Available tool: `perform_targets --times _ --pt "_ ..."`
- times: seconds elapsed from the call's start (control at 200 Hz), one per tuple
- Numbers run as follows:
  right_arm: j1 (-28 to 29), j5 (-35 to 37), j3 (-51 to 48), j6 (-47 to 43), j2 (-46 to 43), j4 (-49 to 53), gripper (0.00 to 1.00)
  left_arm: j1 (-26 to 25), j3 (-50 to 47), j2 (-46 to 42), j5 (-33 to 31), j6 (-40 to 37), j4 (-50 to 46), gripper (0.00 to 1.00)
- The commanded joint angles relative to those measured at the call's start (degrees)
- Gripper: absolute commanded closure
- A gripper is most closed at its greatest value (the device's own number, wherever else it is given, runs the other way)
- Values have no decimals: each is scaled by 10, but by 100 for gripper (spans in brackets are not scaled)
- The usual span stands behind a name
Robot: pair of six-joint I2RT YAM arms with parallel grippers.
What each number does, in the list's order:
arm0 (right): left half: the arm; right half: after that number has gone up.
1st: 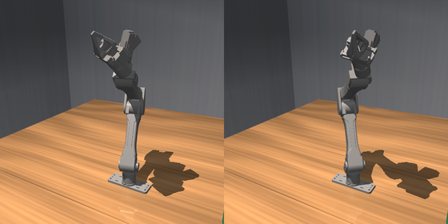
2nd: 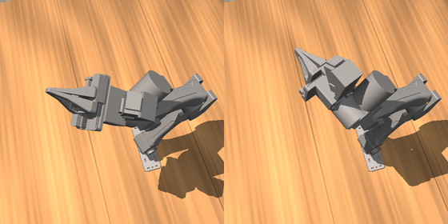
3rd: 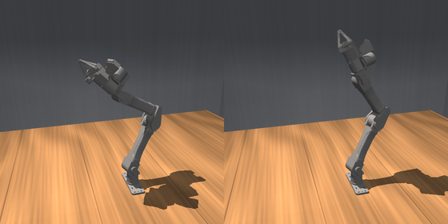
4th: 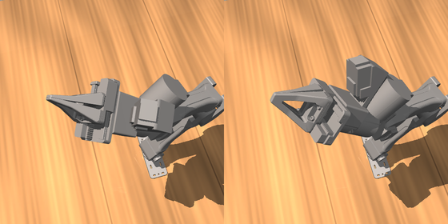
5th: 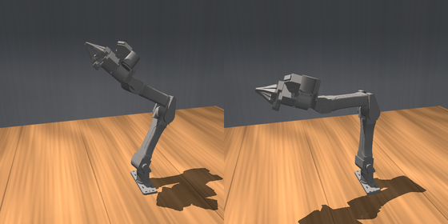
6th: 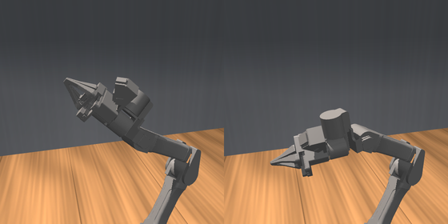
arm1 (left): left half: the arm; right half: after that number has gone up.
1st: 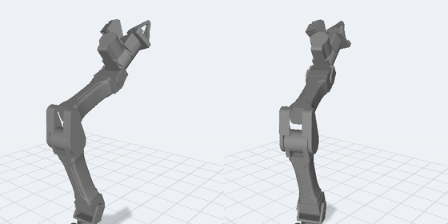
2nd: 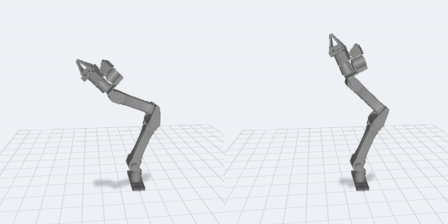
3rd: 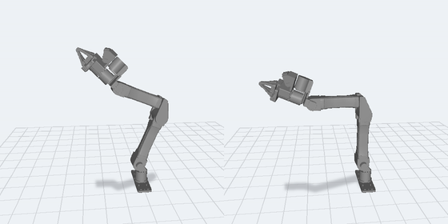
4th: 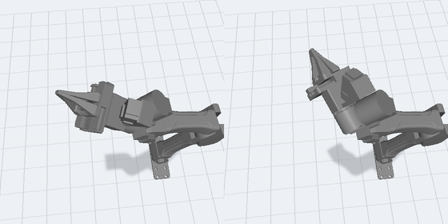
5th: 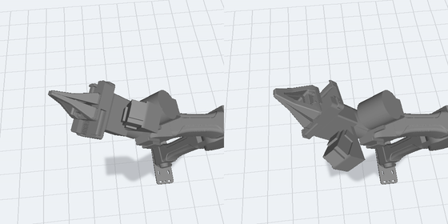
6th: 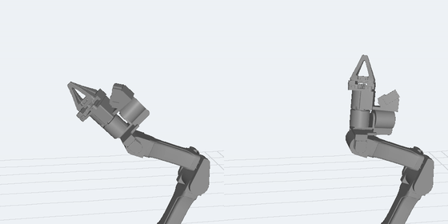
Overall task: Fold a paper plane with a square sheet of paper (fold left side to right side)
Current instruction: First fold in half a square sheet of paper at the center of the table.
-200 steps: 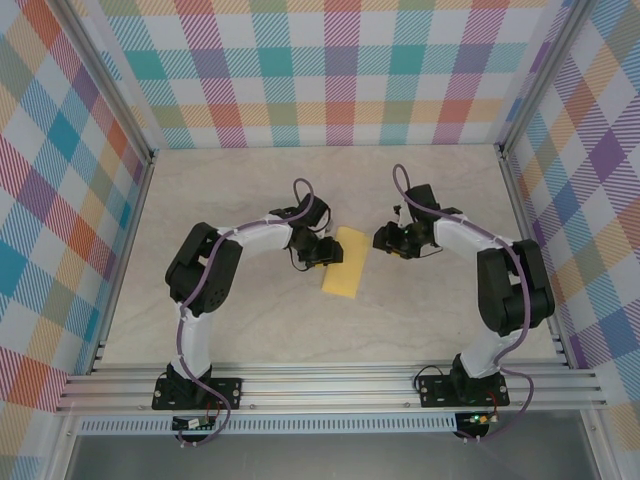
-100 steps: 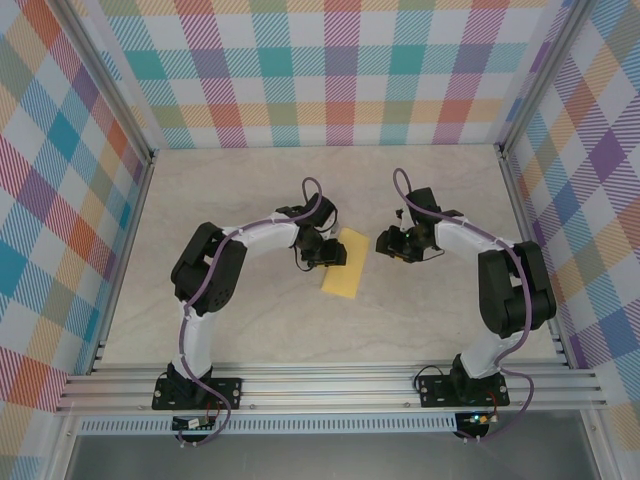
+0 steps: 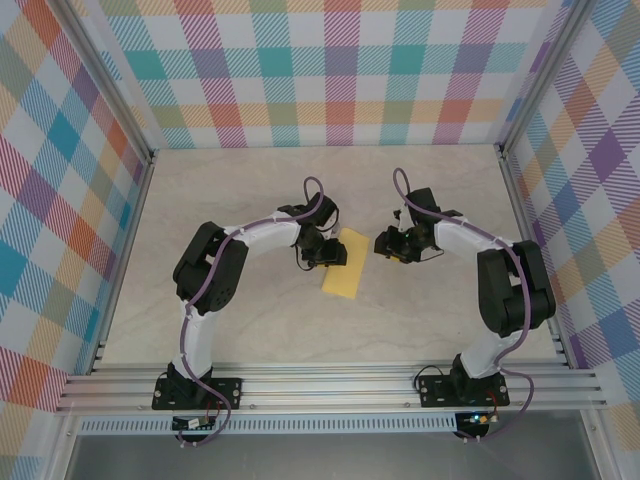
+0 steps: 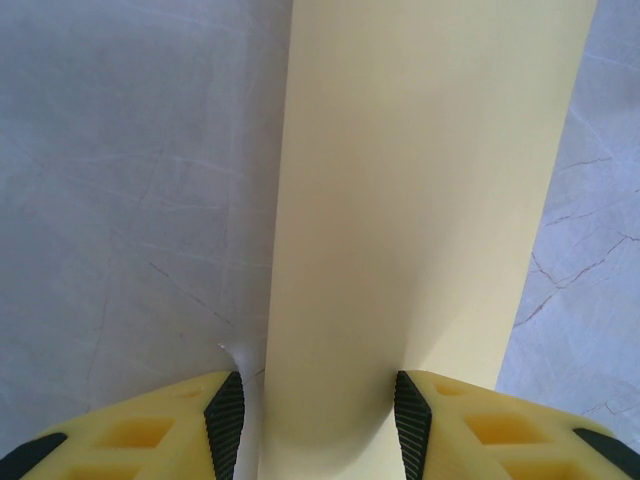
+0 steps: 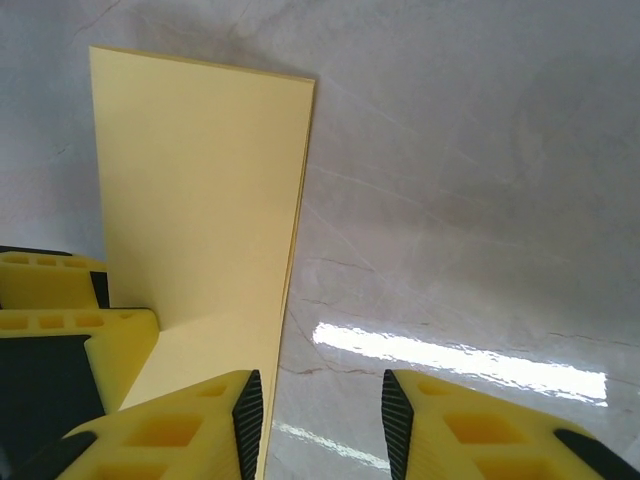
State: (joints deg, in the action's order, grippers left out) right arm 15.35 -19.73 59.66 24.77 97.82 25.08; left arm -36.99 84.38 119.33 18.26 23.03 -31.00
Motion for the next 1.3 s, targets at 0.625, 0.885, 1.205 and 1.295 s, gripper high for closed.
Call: perform_targets --times 0.625,0.885,1.205,1.295 --pt "-1 -55 -9 17 32 -25 67 -13 -1 27 10 27 -18 54" --pt "2 -56 -9 19 37 -27 68 -15 -2 27 19 31 -14 54" --pt "6 -58 -6 21 43 -28 68 -17 -1 31 17 30 -18 52" --pt "9 -59 -4 22 45 -29 68 -17 -1 32 17 30 -19 52"
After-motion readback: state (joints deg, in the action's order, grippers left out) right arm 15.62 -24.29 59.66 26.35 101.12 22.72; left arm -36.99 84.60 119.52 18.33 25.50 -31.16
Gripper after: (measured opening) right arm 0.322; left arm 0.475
